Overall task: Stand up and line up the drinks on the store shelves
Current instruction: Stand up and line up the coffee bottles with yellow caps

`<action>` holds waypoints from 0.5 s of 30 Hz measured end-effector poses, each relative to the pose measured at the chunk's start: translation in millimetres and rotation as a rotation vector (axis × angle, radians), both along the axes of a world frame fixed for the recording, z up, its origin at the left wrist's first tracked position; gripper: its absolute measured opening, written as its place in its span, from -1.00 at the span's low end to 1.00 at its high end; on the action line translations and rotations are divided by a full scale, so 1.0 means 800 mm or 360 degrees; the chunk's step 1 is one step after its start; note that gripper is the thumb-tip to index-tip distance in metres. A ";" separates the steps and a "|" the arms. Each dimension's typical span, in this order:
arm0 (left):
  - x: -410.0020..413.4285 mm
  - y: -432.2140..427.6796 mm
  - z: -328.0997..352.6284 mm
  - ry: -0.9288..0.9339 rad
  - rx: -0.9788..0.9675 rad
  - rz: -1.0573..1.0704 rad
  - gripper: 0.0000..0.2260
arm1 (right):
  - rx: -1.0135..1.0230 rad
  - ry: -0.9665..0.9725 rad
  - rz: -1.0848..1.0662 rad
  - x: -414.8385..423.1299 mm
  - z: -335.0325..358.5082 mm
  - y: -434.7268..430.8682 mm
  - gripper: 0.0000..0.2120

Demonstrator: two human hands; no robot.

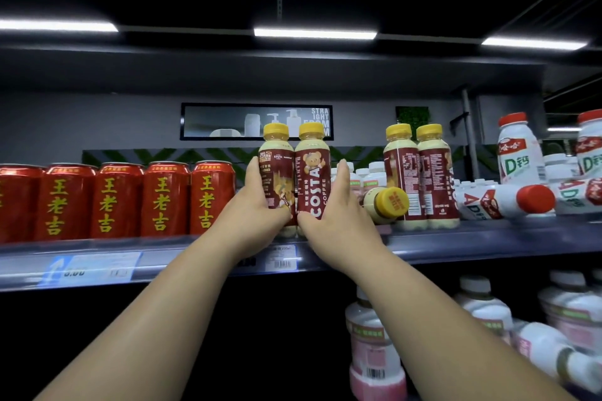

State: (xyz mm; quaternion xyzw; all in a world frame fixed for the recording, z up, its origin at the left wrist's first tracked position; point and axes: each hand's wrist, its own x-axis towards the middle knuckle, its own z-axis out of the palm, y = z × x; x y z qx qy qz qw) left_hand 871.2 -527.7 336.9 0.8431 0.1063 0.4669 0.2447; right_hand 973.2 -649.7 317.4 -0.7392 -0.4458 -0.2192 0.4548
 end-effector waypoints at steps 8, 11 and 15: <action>-0.001 -0.004 -0.001 -0.0012 0.0140 0.0134 -0.07 | -0.0025 -0.0079 0.0063 0.001 0.000 -0.007 -0.12; -0.005 -0.004 0.000 0.0038 0.0039 0.0051 -0.12 | -0.0021 -0.0050 0.0117 0.003 0.001 -0.009 -0.14; -0.004 -0.008 -0.004 -0.0018 0.0142 0.0192 -0.20 | 0.0045 -0.0012 0.0171 0.007 0.004 -0.007 -0.22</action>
